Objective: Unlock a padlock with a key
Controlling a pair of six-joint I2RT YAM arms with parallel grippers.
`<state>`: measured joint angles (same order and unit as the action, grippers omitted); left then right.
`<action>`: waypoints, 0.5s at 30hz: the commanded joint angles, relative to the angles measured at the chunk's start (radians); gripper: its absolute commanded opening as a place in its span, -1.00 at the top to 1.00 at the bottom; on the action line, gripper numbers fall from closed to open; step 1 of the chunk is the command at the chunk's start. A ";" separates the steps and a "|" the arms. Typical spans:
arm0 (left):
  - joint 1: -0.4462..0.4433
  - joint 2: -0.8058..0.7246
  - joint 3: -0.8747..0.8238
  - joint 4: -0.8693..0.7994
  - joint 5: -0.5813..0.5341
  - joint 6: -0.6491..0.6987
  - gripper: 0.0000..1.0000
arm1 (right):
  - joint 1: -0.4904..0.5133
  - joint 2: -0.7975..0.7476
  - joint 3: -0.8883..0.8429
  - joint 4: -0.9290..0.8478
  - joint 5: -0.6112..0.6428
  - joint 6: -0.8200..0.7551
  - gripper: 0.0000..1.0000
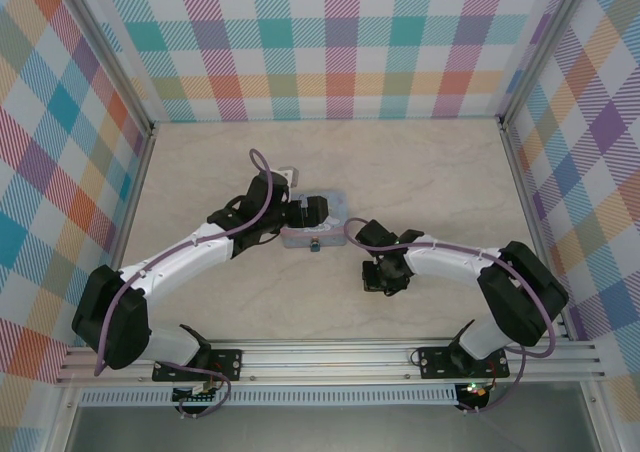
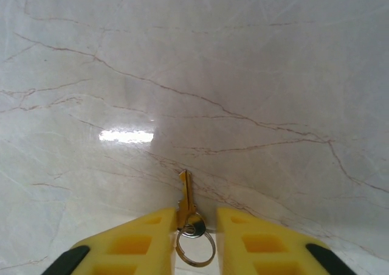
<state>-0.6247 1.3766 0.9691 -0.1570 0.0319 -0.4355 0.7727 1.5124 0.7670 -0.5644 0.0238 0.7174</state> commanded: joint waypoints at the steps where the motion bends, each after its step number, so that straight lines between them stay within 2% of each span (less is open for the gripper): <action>1: 0.010 -0.022 -0.003 -0.002 -0.012 -0.015 -1.00 | 0.007 0.027 0.007 0.004 -0.024 -0.004 0.60; 15: 0.011 -0.024 0.022 -0.032 -0.017 -0.014 -1.00 | 0.005 -0.052 -0.029 0.019 -0.027 0.003 0.93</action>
<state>-0.6247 1.3769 0.9695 -0.1600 0.0315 -0.4423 0.7738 1.4944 0.7597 -0.5457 0.0128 0.7177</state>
